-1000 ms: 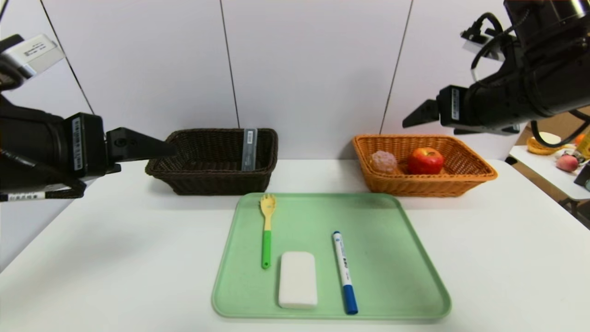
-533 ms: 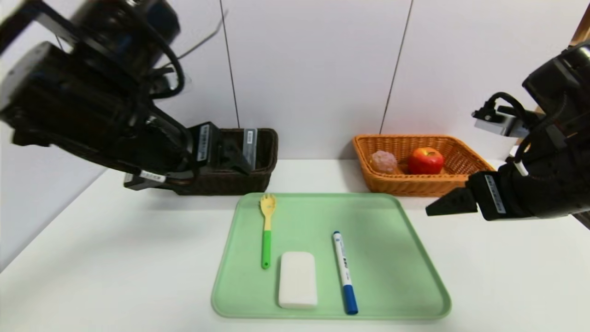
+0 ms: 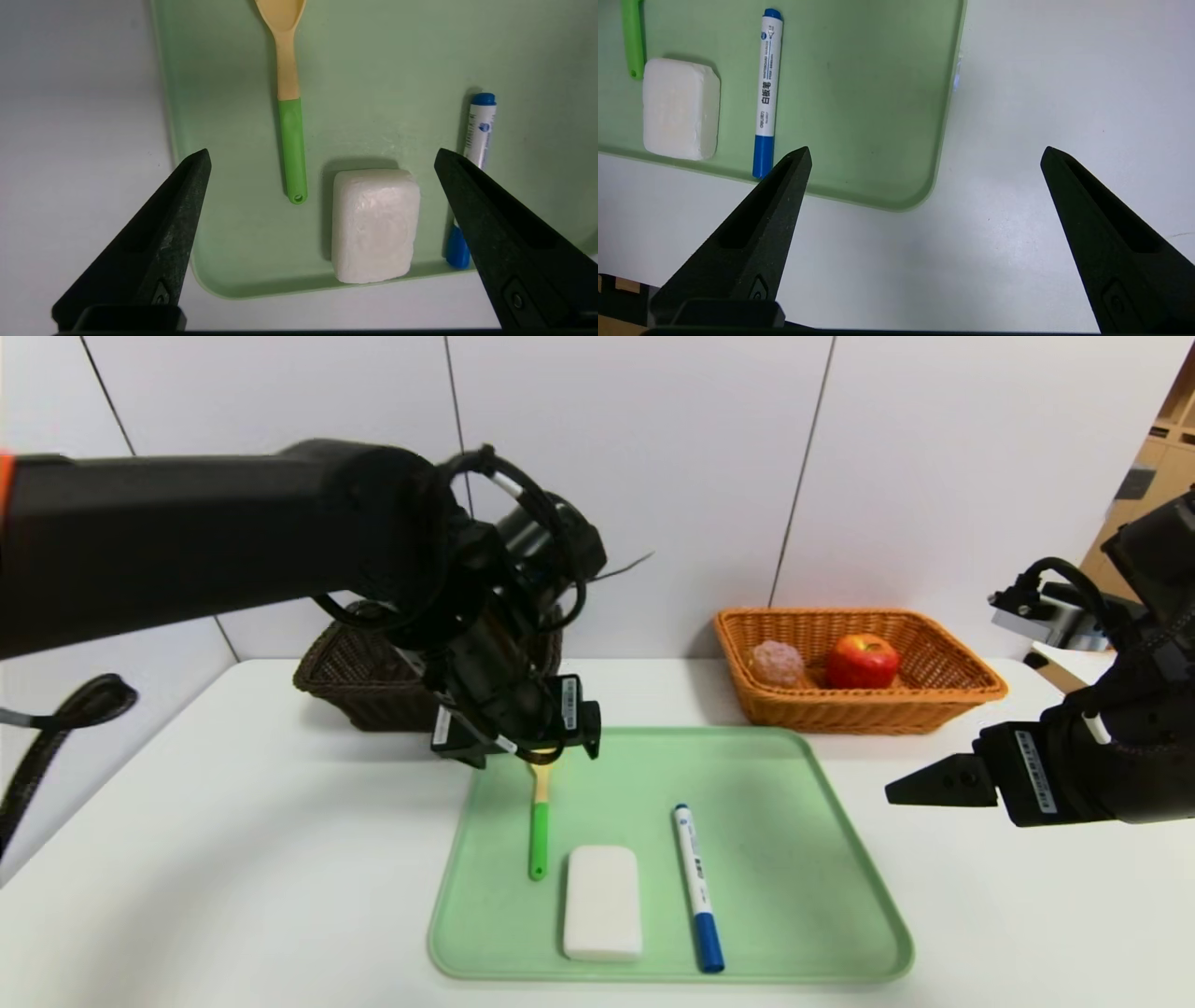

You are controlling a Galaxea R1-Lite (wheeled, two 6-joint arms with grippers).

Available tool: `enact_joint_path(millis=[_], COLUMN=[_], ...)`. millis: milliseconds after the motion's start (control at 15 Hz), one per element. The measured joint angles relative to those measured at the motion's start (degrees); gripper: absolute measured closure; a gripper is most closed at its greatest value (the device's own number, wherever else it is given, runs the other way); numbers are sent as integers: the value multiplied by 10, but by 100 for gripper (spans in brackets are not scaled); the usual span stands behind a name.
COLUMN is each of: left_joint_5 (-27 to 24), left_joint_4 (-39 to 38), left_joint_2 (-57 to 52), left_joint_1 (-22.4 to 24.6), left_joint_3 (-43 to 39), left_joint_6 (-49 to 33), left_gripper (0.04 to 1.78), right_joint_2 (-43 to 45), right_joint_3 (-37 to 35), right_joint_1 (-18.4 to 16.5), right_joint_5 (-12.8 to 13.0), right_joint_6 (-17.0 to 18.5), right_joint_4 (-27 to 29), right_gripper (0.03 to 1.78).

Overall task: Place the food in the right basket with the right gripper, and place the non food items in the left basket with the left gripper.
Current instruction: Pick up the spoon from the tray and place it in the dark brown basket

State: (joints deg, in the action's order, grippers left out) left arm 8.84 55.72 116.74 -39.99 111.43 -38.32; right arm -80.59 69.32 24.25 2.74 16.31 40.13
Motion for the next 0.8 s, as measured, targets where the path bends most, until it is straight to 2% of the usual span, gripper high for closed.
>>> enact_joint_path(millis=[133, 533, 800], left_joint_5=[20, 22, 23], left_joint_4=[-3, 0, -2], left_joint_2=[29, 80, 93], left_joint_1=[-2, -1, -1], left_joint_3=[2, 3, 3], left_joint_6=[1, -8, -12], left_gripper=[13, 13, 13], right_joint_2=[1, -12, -24], right_joint_3=[-2, -11, -13], right_joint_1=[-1, -2, -2], right_joint_5=[0, 1, 1], right_joint_6=[0, 0, -2], right_joint_4=[-2, -64, -71], right_gripper=[12, 12, 12])
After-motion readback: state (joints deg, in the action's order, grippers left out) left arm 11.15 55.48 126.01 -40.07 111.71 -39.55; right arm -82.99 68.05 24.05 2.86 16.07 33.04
